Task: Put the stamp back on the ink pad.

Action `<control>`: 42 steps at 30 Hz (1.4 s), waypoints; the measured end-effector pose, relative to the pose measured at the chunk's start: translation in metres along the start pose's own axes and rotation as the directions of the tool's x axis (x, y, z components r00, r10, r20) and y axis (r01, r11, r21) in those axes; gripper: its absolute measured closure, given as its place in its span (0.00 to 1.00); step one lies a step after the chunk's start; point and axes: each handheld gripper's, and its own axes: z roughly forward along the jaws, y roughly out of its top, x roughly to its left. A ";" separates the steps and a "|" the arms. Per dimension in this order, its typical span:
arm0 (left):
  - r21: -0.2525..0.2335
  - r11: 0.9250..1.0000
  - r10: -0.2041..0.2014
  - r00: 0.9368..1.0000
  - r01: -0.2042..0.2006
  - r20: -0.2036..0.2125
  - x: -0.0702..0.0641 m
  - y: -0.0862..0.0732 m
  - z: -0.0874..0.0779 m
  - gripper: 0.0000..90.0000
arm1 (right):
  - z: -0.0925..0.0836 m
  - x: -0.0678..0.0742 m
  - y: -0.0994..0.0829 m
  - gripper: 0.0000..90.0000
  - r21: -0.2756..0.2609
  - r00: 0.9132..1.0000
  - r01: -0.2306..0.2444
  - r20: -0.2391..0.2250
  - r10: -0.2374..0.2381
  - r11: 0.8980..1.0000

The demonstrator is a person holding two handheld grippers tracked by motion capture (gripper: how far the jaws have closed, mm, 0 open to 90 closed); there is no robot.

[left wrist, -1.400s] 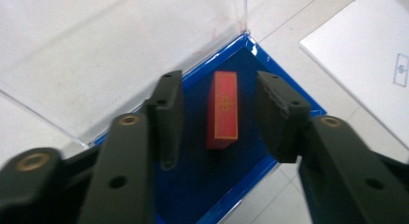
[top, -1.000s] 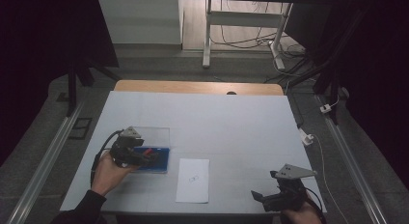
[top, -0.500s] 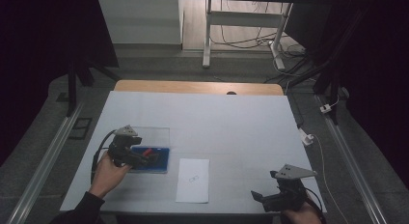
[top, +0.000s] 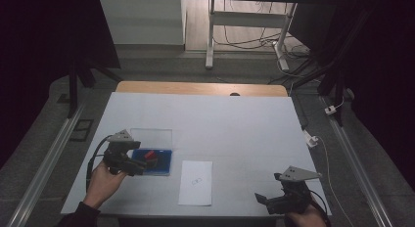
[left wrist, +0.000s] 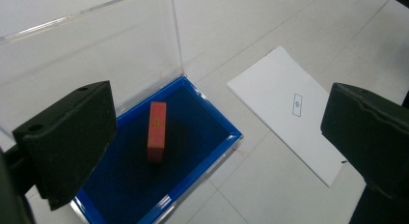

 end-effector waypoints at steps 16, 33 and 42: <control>-0.039 0.999 -0.021 0.999 0.020 -0.035 -0.006 -0.022 -0.034 0.00 | -0.001 -0.003 0.000 0.00 -0.009 0.999 -0.035 0.003 0.035 0.999; -0.042 0.999 -0.029 0.994 0.025 -0.104 -0.016 -0.052 -0.068 0.00 | -0.001 -0.004 0.000 0.00 -0.005 0.998 -0.060 0.023 0.060 0.998; -0.049 0.997 -0.063 0.989 0.057 -0.132 -0.016 -0.071 -0.080 0.00 | -0.002 -0.006 -0.001 0.00 -0.009 0.996 -0.084 0.026 0.084 0.996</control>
